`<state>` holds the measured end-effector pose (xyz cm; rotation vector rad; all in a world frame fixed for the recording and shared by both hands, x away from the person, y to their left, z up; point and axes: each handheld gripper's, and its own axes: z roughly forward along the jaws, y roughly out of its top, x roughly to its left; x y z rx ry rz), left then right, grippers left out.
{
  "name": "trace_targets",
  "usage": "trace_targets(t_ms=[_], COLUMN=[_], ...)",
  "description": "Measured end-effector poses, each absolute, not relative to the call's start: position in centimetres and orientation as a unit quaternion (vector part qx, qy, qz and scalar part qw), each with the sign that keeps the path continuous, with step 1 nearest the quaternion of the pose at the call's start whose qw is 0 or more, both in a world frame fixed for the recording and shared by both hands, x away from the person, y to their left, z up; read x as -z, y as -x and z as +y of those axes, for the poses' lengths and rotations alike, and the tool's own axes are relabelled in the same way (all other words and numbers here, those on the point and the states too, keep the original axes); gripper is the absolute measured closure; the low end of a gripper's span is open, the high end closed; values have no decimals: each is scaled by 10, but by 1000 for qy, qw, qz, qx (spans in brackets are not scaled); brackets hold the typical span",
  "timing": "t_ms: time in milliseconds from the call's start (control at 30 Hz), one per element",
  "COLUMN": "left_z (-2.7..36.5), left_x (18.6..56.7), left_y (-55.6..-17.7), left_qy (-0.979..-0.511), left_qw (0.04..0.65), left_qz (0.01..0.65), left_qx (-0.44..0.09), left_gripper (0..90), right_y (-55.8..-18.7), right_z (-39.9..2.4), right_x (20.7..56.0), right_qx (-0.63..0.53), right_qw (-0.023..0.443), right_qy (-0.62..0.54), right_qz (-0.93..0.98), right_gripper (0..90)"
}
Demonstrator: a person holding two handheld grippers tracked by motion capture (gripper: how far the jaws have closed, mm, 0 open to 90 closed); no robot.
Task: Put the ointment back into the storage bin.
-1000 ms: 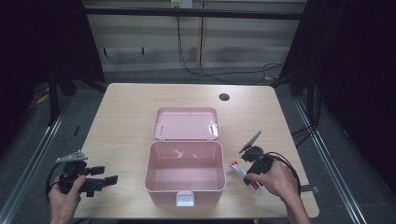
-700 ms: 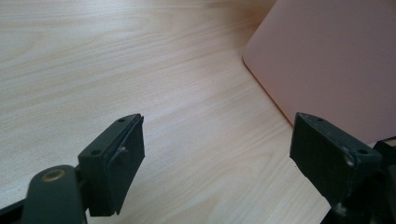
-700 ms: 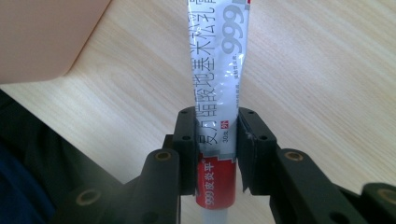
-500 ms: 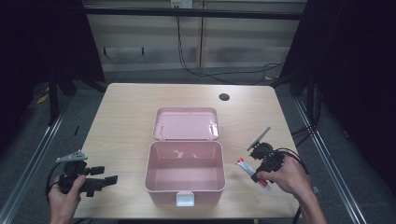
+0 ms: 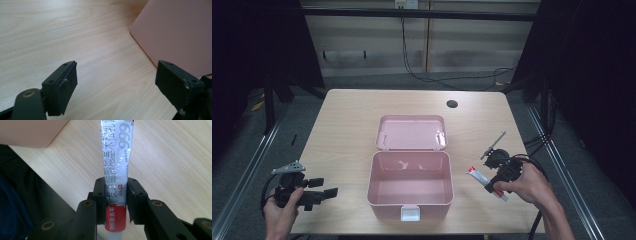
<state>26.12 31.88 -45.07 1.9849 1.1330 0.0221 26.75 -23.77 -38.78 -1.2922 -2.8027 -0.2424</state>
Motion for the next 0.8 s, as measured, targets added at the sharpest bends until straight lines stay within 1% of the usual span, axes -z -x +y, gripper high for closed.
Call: trace_targets(t_ms=[433,667,800], left_z=[319,319,319], left_x=[451,451,450], left_y=[-261,-261,-261], left_qy=[-790,-789,-789], left_qw=[415,417,418], left_qz=[452,451,451], left_qx=[-9,-10,-11], left_gripper=[178,178,178], right_y=[-264,-264,-263], right_z=[-239,-235,-232], right_x=[363,352,349], right_qx=[89,90,89], right_qw=[17,22,14], right_qy=[381,364,343], right_qz=[-920,-927,-935], right_gripper=[717,717,717])
